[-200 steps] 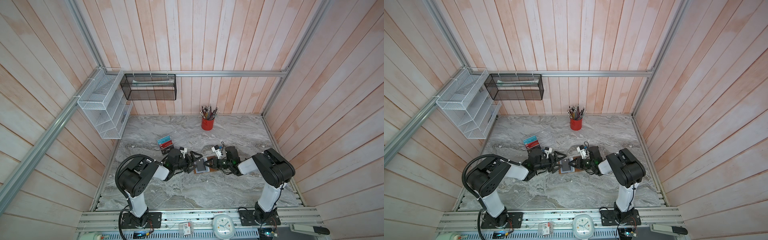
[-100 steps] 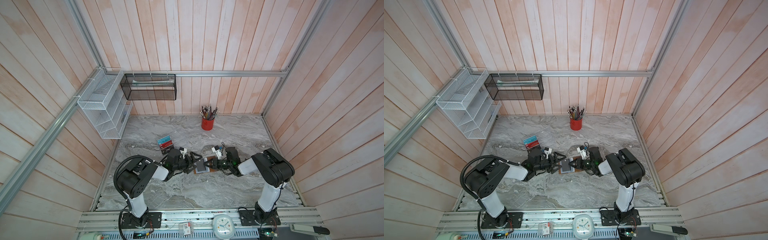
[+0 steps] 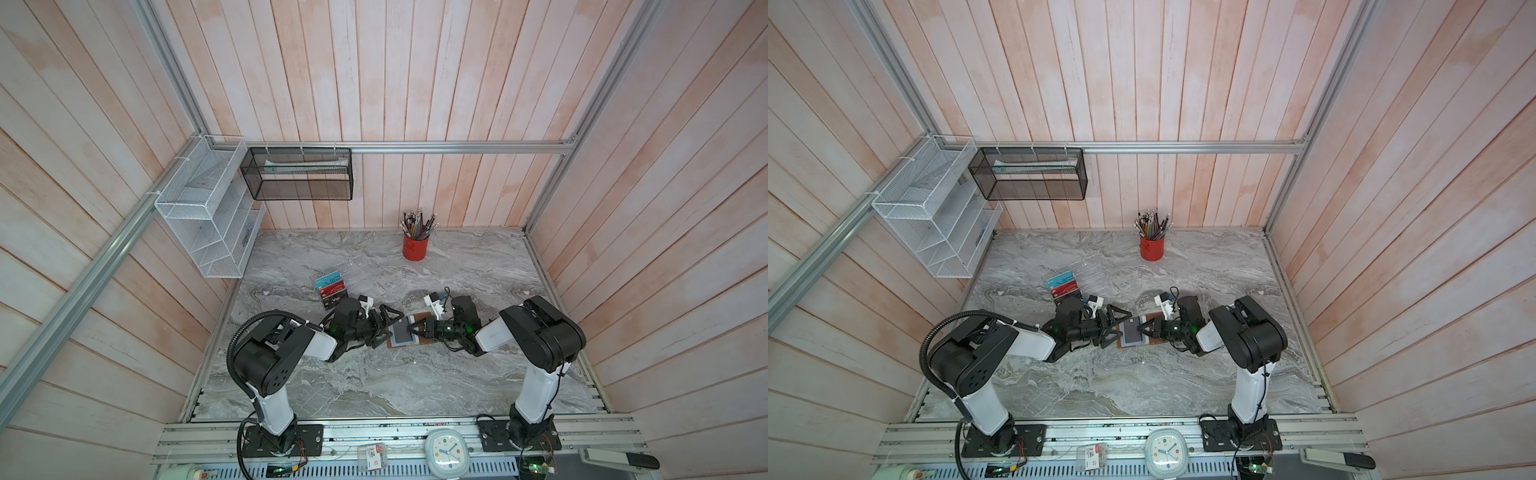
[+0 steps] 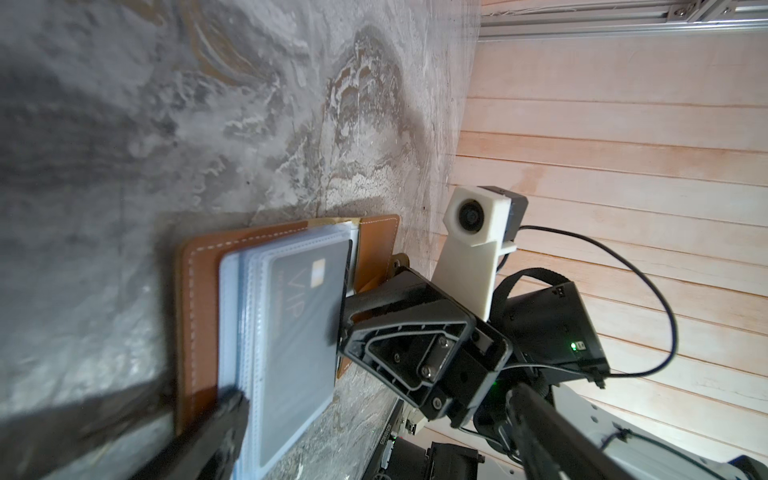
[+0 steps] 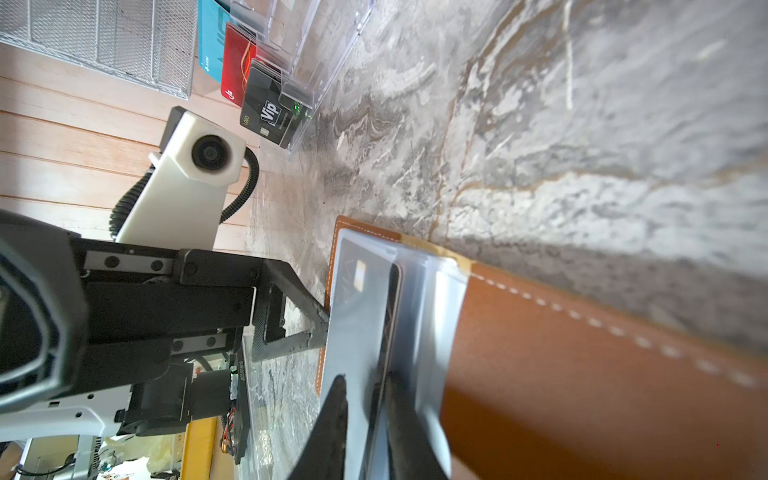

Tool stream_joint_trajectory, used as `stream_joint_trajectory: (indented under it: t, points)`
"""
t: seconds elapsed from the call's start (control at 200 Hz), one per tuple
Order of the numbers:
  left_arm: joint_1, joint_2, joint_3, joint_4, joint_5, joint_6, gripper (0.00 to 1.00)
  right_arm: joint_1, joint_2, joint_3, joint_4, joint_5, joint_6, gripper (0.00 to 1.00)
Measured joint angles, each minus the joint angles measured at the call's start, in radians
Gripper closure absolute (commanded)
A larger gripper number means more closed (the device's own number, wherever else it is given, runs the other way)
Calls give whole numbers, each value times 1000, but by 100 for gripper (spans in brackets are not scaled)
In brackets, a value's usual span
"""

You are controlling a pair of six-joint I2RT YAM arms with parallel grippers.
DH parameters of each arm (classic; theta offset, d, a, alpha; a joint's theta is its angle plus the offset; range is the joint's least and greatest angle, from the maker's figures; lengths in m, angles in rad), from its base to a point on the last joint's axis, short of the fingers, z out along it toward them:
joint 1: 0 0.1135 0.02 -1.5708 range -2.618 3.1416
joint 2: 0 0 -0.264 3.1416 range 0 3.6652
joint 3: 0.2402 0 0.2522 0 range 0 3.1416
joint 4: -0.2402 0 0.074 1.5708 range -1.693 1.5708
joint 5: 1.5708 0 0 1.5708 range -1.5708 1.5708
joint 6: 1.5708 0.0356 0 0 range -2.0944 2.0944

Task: Take the credit cards out of the card holder

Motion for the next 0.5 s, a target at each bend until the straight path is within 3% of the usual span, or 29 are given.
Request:
stream_joint_trajectory:
  t: [0.5]
  points:
    - [4,25,1,32,14,8,0,-24,13,-5,39,-41,40,86]
